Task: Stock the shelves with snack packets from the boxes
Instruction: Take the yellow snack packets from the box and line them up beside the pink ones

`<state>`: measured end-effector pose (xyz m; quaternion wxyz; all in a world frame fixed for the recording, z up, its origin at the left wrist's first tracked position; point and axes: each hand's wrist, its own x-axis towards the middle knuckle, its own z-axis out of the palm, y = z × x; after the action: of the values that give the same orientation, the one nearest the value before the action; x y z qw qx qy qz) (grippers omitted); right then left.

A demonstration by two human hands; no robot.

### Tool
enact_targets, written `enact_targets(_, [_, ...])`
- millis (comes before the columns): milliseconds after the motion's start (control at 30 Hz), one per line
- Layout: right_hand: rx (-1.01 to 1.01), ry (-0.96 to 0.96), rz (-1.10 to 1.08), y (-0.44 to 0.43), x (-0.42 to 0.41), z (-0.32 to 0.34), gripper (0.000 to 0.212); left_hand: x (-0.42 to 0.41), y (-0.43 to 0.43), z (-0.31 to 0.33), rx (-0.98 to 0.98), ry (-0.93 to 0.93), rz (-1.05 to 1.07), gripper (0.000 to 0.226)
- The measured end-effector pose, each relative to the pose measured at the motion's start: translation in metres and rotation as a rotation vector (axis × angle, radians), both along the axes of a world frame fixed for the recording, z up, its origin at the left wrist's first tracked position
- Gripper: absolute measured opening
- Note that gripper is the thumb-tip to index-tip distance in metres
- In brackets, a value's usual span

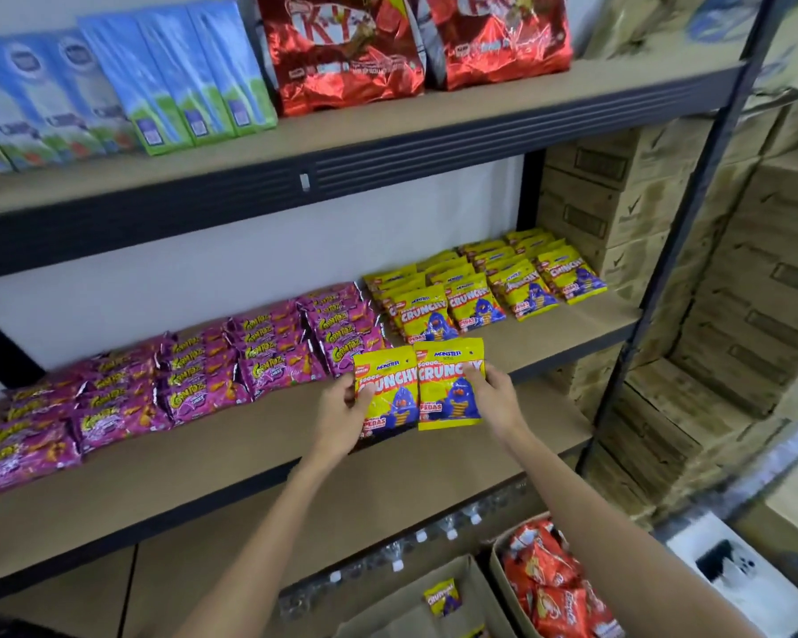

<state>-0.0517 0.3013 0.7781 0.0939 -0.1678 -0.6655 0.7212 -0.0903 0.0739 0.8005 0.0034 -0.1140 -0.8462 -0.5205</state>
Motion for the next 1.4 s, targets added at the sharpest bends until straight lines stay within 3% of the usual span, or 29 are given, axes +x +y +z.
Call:
enact_targets(300, [-0.075, -0.012, 0.039, 0.058, -0.053, 0.0, 0.026, -0.059, 0.063, 0.002, -0.051, -0.064, 0.022, 0.02])
enact_targets(500, [0.097, -0.072, 0.133, 0.103, -0.081, -0.002, 0.049, -0.087, 0.114, -0.004, -0.052, -0.17, 0.082, 0.048])
enact_targets(600, [0.154, -0.079, 0.136, 0.122, -0.094, -0.004, 0.059, -0.092, 0.141, -0.005, -0.007, -0.152, 0.092, 0.046])
enact_targets(733, [0.171, -0.09, 0.146, 0.138, -0.106, 0.0, 0.057, -0.107, 0.164, -0.014, 0.06, -0.155, 0.107, 0.045])
enact_targets(833, [0.196, -0.095, 0.18, 0.144, -0.116, -0.002, 0.068, -0.117, 0.17, -0.02, 0.049, -0.179, 0.128, 0.06])
enact_targets(1133, [0.259, -0.047, 0.227, 0.161, -0.135, -0.006, 0.061, -0.116, 0.179, -0.023, -0.032, 0.049, 0.31, 0.091])
enact_targets(1233, [0.289, -0.028, 0.241, 0.165, -0.139, -0.008, 0.052, -0.112, 0.181, -0.03, -0.273, 0.209, 0.378, 0.095])
enact_targets(1300, [0.322, -0.026, 0.238, 0.166, -0.141, -0.01, 0.052, -0.109, 0.181, -0.036, -0.545, 0.342, 0.385, 0.081])
enact_targets(1400, [0.373, -0.014, 0.225, 0.166, -0.145, -0.014, 0.065, -0.109, 0.181, -0.042, -0.77, 0.418, 0.309, 0.056])
